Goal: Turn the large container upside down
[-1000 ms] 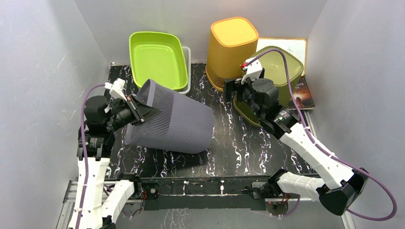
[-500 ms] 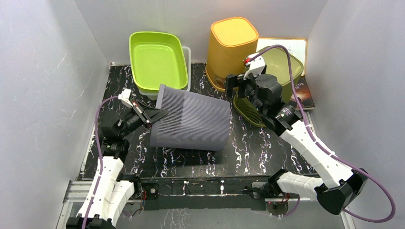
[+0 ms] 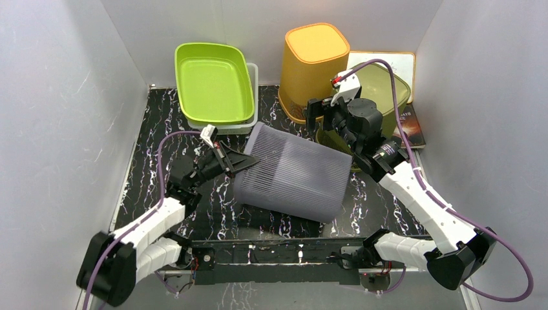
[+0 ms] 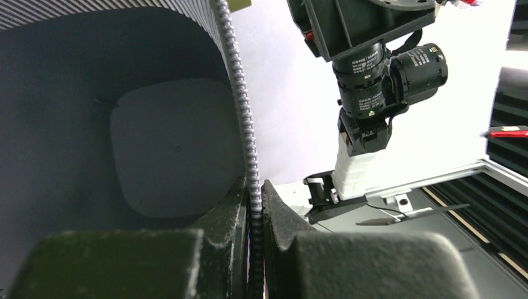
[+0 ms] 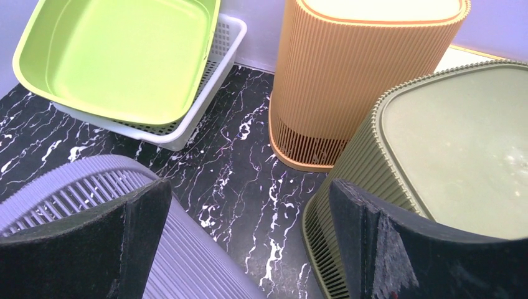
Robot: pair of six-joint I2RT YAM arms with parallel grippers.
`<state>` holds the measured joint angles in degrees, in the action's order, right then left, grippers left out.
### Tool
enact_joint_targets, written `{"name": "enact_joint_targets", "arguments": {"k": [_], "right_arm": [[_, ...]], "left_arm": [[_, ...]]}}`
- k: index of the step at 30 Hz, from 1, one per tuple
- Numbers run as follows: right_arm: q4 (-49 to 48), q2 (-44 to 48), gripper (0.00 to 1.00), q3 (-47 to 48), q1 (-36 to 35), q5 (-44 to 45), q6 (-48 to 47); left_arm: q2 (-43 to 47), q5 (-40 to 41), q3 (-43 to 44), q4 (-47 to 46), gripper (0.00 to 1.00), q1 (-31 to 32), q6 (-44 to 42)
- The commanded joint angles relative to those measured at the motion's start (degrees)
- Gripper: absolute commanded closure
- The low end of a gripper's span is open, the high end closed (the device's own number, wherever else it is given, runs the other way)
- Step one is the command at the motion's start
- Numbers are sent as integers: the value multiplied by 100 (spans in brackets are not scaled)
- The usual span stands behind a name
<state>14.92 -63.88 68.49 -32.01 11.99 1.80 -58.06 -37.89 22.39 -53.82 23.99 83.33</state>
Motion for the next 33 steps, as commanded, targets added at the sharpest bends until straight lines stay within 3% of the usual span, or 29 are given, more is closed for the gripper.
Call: {"name": "enact_joint_targets", "arguments": {"k": [1,4,11,19,30,33], "right_arm": [[-399,56,2,144,100,-112,66],[-443,60,2,79,147,-152,90],[-525,51,2,-74,243,-291,135],[-630,28,2,-181,360,-465,210],[-590,19,2,-237,396,-477,211],[-597,19,2,-261,402,-470,205]], "left_arm": [[-744,641,-294,-3457,100,199,1147],[-1449,829,-554,-4809,100,211,1741],[-1493,911,-815,-4864,100,155,1893],[-1148,402,-1554,-4857,100,-1277,2533],[-1963,-181,-2262,-4857,100,-1865,1908],[-2217,-353,-2373,-4857,89,-2015,1712]]}}
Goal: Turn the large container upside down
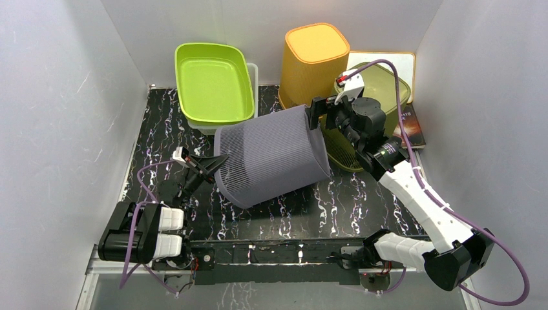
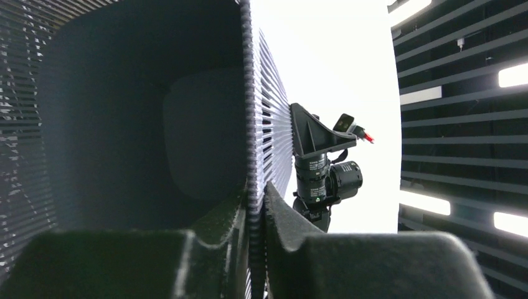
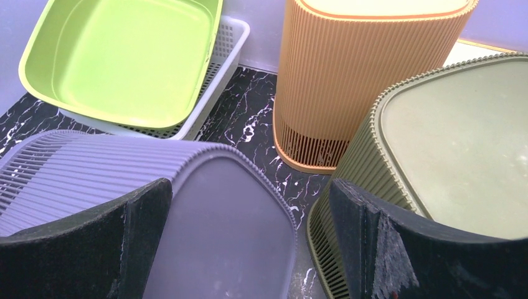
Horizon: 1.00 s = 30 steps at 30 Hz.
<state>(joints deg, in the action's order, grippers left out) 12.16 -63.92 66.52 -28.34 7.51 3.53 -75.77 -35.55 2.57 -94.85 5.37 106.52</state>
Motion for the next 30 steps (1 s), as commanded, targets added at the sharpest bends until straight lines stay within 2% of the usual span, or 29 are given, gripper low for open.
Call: {"name": "enact_joint_targets", "arguments": {"k": [1,5,10,17,30], "right_arm": [[-320,20,2,-69,45,-26,31],[-341,10,2,-93,52,-64,50],[-368,-12,2,-104,68,-129,67],[-390,-36,2,-96,75,-206,73],[-434,-106,2,-78,103,-295,95]], "left_arm": [[-486,-619,-403,-756,81,-201,-662],[-604,-775,-458,-754,58,-397,-780],[-759,-986,-469,-746,46,-614,-909],[-995,-1201,-468,-634,41,-816,-1092],[-1318,-1339,-262,-620,39,-973,-1259]]}}
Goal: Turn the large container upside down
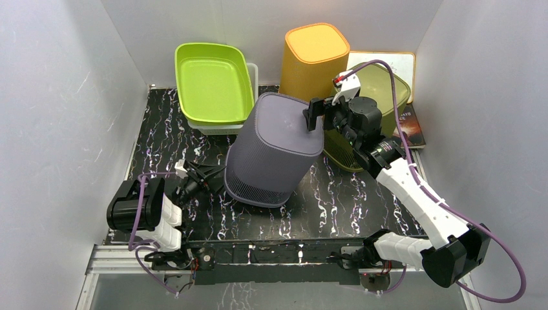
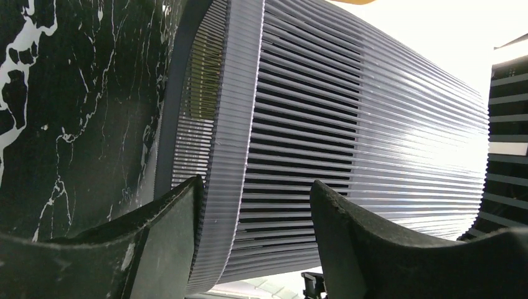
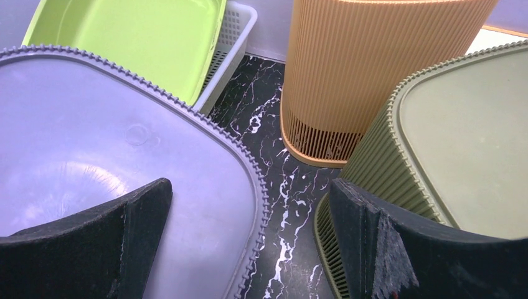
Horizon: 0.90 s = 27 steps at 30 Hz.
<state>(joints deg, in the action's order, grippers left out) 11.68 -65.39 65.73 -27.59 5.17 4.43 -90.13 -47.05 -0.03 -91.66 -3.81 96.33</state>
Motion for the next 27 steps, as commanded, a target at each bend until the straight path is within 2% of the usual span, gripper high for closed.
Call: {"name": "enact_joint_targets", "arguments": {"k": [1,6,10,13,17,27], "right_arm": [[-386,50,2,-7,30,-73,6],[-386,46,2,-33,39,-103,14],[-395,50,2,-43,40,-126,23],[-390,64,2,-64,36,-135,23],[-430,59,2,-109,37,-177,42],[-384,137,2,-26,37,-405,61]], "left_arm": [[160,-228,47,-761,39,-65,-345],[463,-452,496,868,39,-152,-1300],[847,-457,1014,2990,39,-178,-2580],[1139,-128,1428,4810,39,-181,-3572],[1507,335,1899,6549,38,-182,-4404],[1761,801,2185,7565,39,-176,-5070]]}}
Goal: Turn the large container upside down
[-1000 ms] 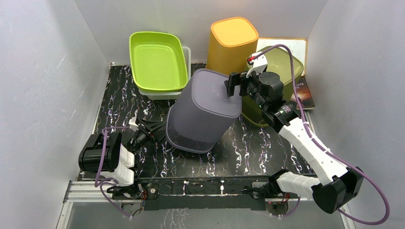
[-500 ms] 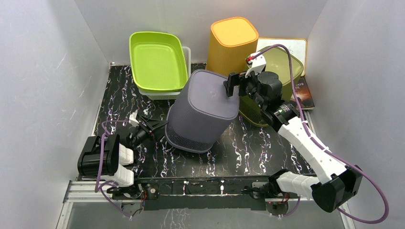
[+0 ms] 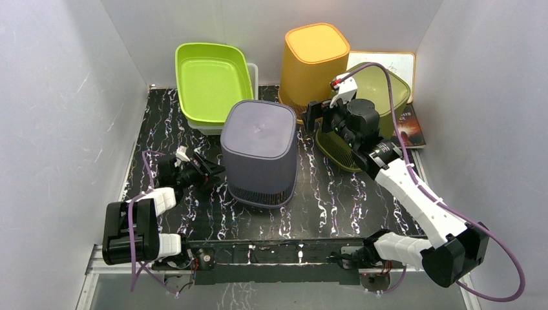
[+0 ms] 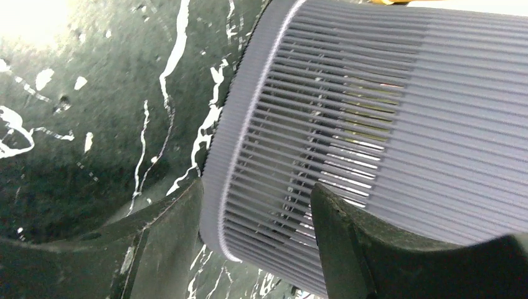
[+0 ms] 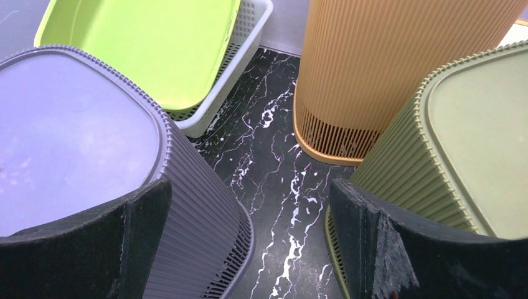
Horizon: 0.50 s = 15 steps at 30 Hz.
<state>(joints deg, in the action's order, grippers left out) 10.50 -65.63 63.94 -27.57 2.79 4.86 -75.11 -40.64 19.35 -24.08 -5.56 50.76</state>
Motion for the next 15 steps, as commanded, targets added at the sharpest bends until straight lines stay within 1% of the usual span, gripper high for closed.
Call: {"name": "enact_joint_targets", "arguments": {"k": [1,4,8,12,15], "right_arm": [[-260,191,2,172,38,-199,15],[-212,266,2,273,38,-292,6],[-152,409,2,452,37,-407,-12],[-627,829,2,439,36,-516,117],[-1051,1078,2,367,34,-556,285]], "left_arm": [[326,208,263,854,39,0,-534],[398,364,429,1013,39,-3,-638],[264,431,789,1141,40,119,-721],[193,686,1153,1144,40,455,-686],[50,920,1391,1222,40,853,-700]]}}
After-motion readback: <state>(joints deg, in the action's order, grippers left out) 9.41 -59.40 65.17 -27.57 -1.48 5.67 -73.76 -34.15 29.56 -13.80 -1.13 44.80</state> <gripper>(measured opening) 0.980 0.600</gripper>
